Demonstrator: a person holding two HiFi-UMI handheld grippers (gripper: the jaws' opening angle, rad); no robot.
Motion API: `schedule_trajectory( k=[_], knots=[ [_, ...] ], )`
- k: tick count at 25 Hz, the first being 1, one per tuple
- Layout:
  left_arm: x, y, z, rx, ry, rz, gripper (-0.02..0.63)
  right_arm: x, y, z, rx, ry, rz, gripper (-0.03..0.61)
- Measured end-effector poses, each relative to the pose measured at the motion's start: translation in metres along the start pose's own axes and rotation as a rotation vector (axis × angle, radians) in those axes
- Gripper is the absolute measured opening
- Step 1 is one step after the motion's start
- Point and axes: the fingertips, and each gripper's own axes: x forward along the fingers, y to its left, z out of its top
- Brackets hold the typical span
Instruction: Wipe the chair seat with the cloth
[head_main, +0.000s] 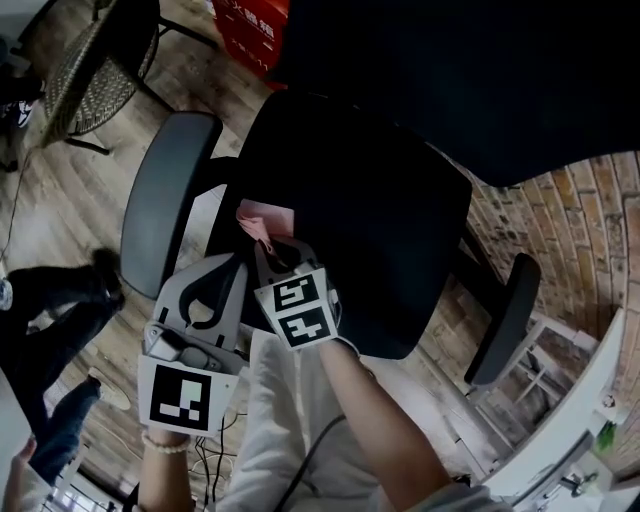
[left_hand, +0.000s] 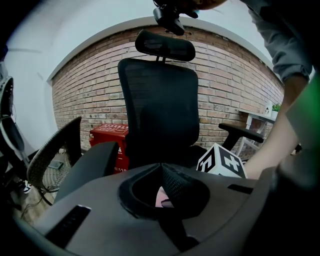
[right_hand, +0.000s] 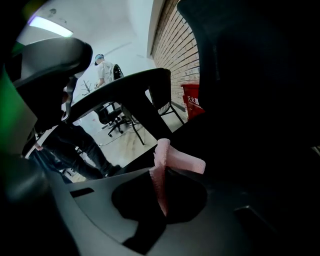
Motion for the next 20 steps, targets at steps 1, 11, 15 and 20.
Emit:
schedule_trajectory(
  k=[1,11,15,20],
  knots=[
    [-0.001,0.000,0.000,-0.018,0.000,0.006,0.018,-0.001,0.000,-0.002,-0.008,0.006,-0.001,0.055],
    [0.006,-0.039,0.013,0.015,-0.014,-0.060,0.018,-0.046,-0.039,-0.047,0.001,0.047,-0.113,0.055],
    [0.015,-0.061,0.020,0.055,-0.023,-0.100,0.018,-0.072,-0.064,-0.073,0.024,0.063,-0.172,0.055],
    [0.025,-0.089,0.030,0.088,-0.032,-0.154,0.018,-0.112,-0.099,-0.100,0.111,0.048,-0.284,0.055]
  ],
)
